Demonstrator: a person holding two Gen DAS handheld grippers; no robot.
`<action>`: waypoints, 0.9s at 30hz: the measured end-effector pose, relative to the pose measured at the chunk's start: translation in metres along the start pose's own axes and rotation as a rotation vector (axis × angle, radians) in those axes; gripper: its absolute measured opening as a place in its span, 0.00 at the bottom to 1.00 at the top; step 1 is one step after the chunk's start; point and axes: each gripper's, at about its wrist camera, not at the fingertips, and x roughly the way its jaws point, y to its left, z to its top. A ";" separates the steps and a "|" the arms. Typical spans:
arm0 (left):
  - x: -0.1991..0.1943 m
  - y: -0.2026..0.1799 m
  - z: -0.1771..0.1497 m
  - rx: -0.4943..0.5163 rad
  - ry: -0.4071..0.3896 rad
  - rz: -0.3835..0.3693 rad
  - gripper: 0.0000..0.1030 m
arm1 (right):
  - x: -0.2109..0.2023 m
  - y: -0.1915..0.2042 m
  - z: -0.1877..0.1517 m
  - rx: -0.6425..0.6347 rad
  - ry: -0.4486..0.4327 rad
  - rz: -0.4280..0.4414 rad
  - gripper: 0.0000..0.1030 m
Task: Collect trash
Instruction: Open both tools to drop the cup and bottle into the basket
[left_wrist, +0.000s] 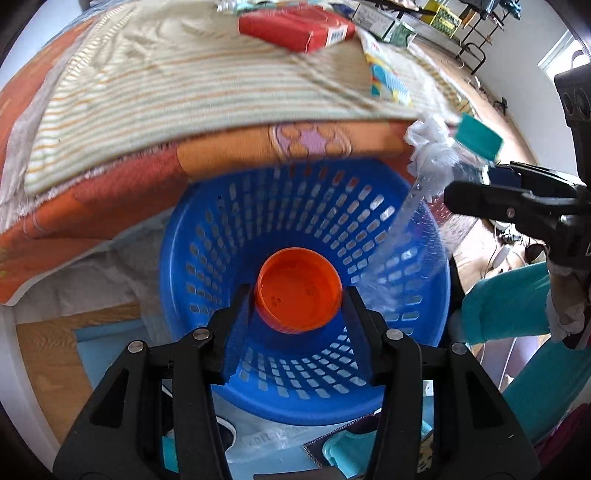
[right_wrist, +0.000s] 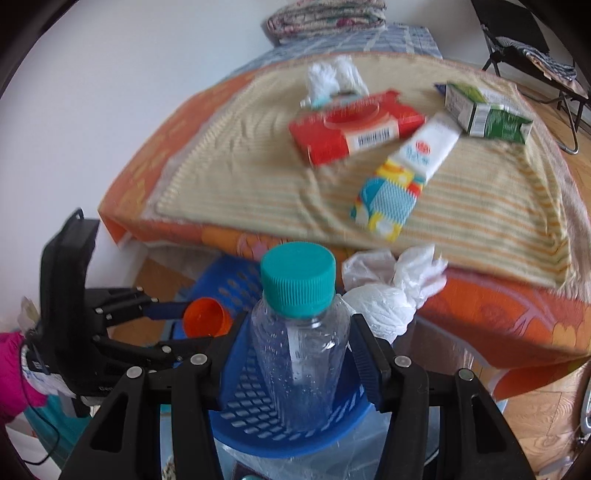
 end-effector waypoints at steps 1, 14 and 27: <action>0.002 0.000 -0.001 -0.002 0.008 0.000 0.49 | 0.004 0.000 -0.002 0.000 0.015 -0.005 0.54; 0.002 0.004 0.002 -0.011 -0.003 0.020 0.60 | 0.017 0.004 -0.011 -0.037 0.051 -0.052 0.56; -0.009 -0.002 0.022 -0.014 -0.063 0.021 0.60 | -0.009 0.000 0.001 -0.023 -0.031 -0.072 0.64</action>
